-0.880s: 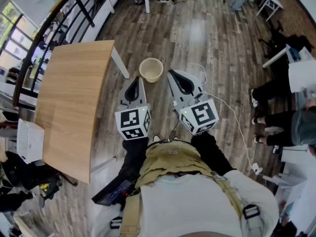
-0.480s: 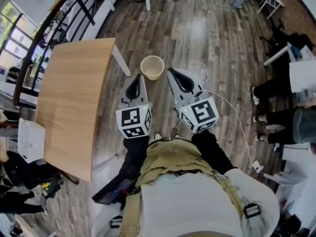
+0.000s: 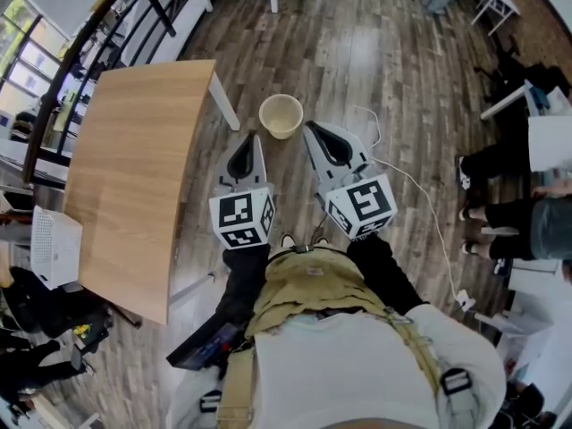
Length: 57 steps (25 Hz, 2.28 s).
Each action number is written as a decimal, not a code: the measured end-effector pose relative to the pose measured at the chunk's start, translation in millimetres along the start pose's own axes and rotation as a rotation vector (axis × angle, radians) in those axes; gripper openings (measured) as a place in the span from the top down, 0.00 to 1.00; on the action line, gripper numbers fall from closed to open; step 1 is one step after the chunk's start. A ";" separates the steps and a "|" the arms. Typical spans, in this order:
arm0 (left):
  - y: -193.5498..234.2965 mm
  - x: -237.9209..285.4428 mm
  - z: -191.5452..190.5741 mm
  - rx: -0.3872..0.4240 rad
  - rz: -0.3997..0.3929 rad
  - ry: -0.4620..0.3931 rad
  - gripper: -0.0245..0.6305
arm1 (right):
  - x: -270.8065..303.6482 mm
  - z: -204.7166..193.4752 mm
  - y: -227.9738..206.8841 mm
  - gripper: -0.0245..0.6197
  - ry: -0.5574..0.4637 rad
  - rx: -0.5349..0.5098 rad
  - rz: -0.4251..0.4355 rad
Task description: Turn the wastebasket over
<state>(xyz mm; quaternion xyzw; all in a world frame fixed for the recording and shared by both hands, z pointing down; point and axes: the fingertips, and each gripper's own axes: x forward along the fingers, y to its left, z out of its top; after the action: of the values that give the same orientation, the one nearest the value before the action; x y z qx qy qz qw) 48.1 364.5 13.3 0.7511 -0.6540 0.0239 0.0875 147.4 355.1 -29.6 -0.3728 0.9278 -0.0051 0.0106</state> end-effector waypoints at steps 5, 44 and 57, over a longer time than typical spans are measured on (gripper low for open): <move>14.9 -5.5 -7.5 -0.012 -0.009 0.015 0.96 | 8.7 -10.2 12.9 0.93 0.021 0.005 -0.007; 111.0 231.8 13.3 -0.048 0.053 0.060 0.96 | 241.6 -36.3 -122.4 0.93 0.024 0.075 0.155; 139.1 332.6 -2.7 -0.073 0.066 0.154 0.96 | 313.3 -72.1 -200.9 0.93 0.096 0.144 0.130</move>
<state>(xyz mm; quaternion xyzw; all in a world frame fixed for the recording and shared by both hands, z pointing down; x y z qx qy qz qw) -41.2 21.5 79.8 0.7213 -0.6702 0.0608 0.1638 58.5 -6.6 40.9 -0.3095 0.9467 -0.0890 -0.0069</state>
